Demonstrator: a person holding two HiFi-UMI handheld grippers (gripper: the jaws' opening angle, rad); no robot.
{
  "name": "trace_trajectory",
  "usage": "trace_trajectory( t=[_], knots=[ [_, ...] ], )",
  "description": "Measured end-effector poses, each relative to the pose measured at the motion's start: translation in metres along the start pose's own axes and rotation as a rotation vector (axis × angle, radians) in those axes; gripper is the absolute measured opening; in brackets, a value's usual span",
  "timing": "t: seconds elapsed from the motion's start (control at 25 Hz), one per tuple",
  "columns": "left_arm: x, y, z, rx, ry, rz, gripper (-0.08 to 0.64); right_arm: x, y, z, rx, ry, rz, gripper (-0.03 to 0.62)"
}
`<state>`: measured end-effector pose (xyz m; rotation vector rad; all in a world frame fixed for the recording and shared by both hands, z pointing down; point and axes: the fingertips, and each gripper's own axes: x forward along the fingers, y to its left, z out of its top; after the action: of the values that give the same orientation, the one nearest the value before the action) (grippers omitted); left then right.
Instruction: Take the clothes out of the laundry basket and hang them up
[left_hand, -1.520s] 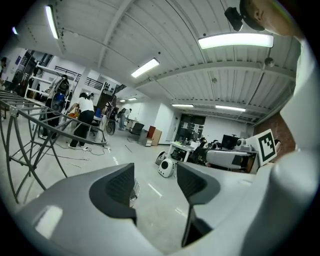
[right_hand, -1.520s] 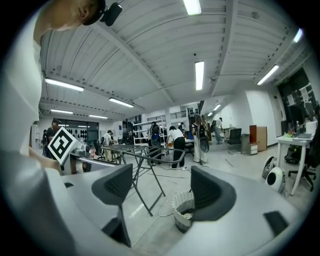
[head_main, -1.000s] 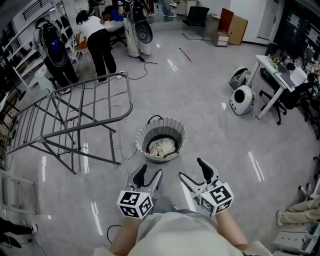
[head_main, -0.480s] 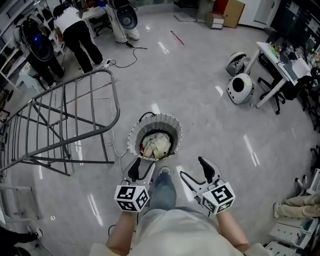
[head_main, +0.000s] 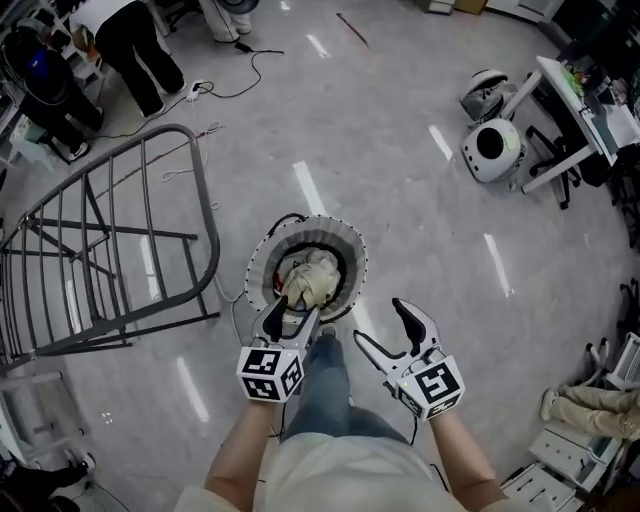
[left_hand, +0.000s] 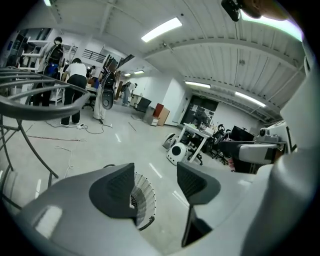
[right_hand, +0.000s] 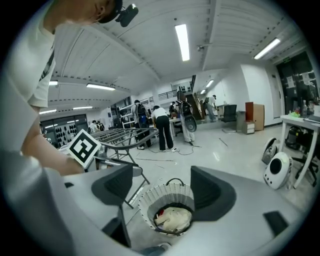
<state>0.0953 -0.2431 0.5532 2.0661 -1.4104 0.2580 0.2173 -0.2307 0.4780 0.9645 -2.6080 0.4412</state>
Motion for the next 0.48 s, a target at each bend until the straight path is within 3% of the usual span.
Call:
trace_trajectory(
  t=[0.16,0.48],
  knots=[
    [0.054,0.03,-0.029,-0.026,0.074,0.003,0.253,0.039,-0.024,-0.016,0.012,0.021,-0.003,0.345],
    [0.151,0.101,-0.127,-0.087,0.234,0.066,0.253,0.097,-0.072,-0.07,0.054,0.048,-0.056,0.327]
  ],
)
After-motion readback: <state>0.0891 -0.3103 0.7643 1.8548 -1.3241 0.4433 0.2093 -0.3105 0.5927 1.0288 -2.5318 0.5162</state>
